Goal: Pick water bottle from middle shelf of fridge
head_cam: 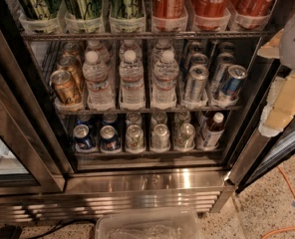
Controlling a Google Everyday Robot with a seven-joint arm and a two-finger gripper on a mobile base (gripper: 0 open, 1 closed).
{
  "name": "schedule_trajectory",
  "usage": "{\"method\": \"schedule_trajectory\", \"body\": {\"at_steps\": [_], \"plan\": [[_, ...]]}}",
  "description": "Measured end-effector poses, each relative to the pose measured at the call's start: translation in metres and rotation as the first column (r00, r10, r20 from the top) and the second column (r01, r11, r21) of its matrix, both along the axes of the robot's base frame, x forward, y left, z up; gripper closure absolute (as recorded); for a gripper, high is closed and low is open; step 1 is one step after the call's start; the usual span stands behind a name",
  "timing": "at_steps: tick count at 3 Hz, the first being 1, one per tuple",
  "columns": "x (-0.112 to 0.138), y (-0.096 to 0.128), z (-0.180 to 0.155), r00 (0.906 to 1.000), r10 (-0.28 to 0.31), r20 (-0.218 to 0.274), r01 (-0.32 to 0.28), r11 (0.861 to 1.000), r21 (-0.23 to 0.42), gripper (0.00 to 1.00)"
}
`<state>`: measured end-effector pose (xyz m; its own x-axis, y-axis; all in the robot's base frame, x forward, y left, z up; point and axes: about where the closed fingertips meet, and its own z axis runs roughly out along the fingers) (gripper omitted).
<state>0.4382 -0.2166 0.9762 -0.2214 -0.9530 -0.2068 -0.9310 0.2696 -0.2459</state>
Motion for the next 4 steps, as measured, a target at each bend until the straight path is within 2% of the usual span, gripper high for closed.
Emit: {"method": "schedule_trajectory", "body": {"at_steps": [2, 3, 4], "plan": [[0.004, 0.009, -0.010, 0.9997, -0.015, 0.017, 0.015, 1.000, 0.024, 0.00], [-0.003, 0.031, -0.047, 0.9992, -0.033, 0.021, 0.030, 0.994, 0.104, 0.00], [-0.016, 0.054, -0.094, 0.9992, -0.018, 0.037, 0.011, 0.982, 0.190, 0.00]]}}
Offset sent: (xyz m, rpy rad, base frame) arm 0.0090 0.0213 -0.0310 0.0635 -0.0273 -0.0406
